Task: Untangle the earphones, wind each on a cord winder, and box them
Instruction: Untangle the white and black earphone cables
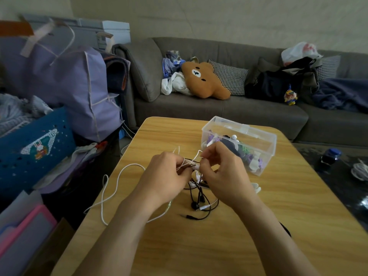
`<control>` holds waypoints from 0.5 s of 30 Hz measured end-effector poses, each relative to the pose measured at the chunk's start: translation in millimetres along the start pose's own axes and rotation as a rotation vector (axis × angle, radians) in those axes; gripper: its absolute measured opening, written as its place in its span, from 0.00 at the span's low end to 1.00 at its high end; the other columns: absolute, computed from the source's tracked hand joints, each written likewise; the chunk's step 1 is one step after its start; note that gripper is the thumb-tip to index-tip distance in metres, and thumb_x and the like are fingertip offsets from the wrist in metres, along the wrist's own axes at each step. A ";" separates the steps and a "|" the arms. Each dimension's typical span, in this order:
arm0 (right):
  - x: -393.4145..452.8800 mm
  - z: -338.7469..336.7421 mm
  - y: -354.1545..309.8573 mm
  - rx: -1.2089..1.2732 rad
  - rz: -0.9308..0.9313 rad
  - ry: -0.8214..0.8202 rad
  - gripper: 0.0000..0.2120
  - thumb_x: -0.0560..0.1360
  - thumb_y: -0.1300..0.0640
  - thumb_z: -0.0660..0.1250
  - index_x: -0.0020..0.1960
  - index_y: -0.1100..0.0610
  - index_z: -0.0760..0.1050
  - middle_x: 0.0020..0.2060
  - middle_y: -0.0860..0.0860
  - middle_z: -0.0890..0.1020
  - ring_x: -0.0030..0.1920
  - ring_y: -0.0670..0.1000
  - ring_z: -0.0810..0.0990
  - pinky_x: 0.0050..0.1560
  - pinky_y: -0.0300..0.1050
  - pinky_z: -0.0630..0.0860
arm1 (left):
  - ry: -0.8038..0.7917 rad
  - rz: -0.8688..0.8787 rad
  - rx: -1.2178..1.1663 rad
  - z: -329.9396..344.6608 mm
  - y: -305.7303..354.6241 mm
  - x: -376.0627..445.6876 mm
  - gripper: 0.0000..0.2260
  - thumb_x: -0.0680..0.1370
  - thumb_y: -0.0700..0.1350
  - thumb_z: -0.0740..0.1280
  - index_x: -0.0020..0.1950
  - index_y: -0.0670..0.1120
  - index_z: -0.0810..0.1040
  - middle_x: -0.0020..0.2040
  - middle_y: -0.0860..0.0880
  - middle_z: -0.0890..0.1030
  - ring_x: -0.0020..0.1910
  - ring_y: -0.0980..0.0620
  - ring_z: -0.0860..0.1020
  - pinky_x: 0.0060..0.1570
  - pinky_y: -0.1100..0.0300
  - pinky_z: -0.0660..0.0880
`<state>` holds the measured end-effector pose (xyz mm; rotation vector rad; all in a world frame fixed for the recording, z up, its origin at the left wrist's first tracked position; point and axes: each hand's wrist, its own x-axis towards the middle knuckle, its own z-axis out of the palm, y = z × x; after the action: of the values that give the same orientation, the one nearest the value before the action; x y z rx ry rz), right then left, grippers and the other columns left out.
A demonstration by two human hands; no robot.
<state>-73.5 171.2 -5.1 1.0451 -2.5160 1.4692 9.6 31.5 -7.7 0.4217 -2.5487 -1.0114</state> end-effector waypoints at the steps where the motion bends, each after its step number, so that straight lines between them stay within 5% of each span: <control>1: 0.0 -1.0 0.6 -0.001 0.017 -0.050 0.05 0.79 0.59 0.63 0.48 0.50 0.74 0.40 0.47 0.81 0.41 0.45 0.80 0.42 0.48 0.81 | -0.013 0.006 -0.002 -0.6 0.5 -0.1 0.06 0.78 0.52 0.70 0.41 0.55 0.84 0.36 0.52 0.83 0.36 0.50 0.81 0.39 0.45 0.79; 4: -2.2 -1.0 0.4 0.049 0.062 -0.153 0.12 0.83 0.60 0.56 0.49 0.48 0.74 0.41 0.52 0.83 0.41 0.52 0.83 0.45 0.59 0.80 | -0.057 0.018 -0.049 -2.4 2.8 -1.7 0.09 0.78 0.56 0.69 0.38 0.58 0.81 0.36 0.54 0.83 0.39 0.53 0.81 0.43 0.47 0.79; 6: -2.8 -0.5 -1.1 0.072 0.067 -0.167 0.11 0.84 0.58 0.56 0.51 0.47 0.75 0.42 0.52 0.83 0.41 0.51 0.83 0.46 0.57 0.81 | -0.084 0.004 -0.084 -3.3 3.1 -2.2 0.13 0.78 0.57 0.68 0.39 0.52 0.82 0.35 0.52 0.83 0.38 0.50 0.80 0.43 0.45 0.78; 9: -0.7 -2.2 -3.5 0.186 0.093 -0.132 0.05 0.82 0.57 0.63 0.57 0.51 0.75 0.42 0.50 0.83 0.40 0.48 0.84 0.46 0.51 0.83 | -0.084 -0.018 -0.085 -6.2 1.2 -1.4 0.18 0.79 0.58 0.66 0.39 0.46 0.82 0.36 0.47 0.83 0.39 0.44 0.80 0.41 0.43 0.76; 15: -0.8 -12.3 -5.2 0.278 0.093 -0.197 0.19 0.70 0.49 0.76 0.57 0.53 0.77 0.43 0.50 0.86 0.41 0.49 0.86 0.45 0.48 0.84 | -0.065 -0.027 -0.119 -9.2 1.2 -2.3 0.17 0.80 0.55 0.65 0.38 0.46 0.82 0.33 0.48 0.81 0.33 0.47 0.77 0.36 0.49 0.75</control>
<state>-73.4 179.6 5.3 1.1777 -2.5730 1.8722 15.5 27.8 -1.2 0.3969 -2.5290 -1.1973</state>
